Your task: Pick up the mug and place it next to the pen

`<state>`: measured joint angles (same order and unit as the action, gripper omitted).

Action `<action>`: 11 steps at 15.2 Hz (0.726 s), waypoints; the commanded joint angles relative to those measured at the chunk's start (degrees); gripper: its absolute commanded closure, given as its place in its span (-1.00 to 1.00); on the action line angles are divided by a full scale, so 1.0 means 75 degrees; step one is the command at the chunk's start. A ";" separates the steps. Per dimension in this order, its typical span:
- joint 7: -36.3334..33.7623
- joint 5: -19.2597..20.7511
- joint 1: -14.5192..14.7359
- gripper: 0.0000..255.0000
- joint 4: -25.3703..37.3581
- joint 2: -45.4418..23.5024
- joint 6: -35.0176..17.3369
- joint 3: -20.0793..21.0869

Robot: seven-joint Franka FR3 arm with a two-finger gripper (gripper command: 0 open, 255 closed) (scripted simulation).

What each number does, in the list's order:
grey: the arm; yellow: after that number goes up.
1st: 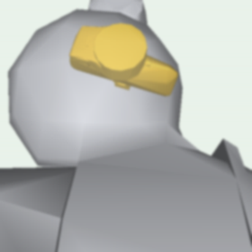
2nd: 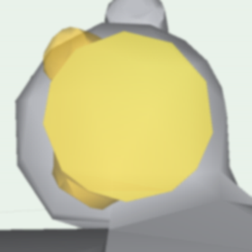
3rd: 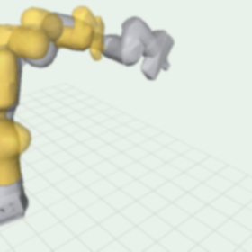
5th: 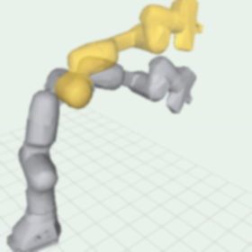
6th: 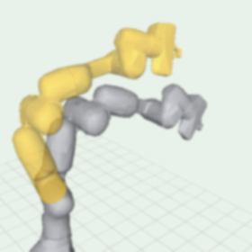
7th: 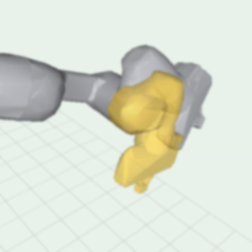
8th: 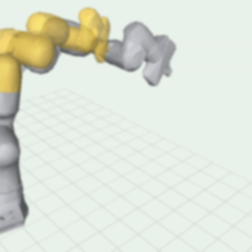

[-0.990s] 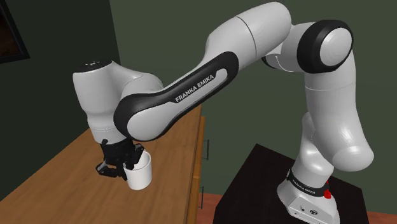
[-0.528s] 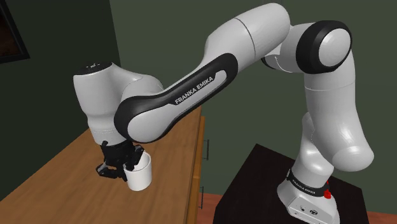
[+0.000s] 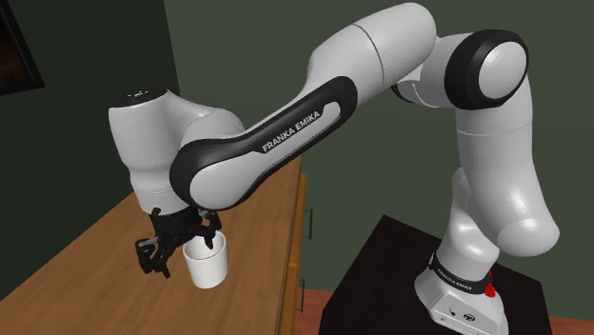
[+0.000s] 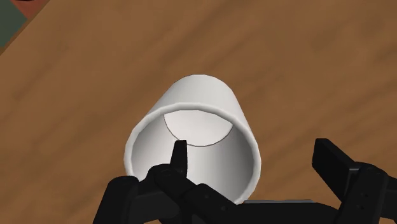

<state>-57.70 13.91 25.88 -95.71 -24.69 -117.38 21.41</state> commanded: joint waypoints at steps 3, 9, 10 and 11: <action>0.0095 -0.0148 0.0015 -1.00 0.0496 0.0262 0.0737 0.0079; 0.0095 -0.0148 0.0015 -1.00 0.0496 0.0262 0.0737 0.0079; 0.0095 -0.0148 0.0015 -1.00 0.0496 0.0262 0.0737 0.0079; 0.0095 -0.0148 0.0015 -1.00 0.0496 0.0262 0.0737 0.0079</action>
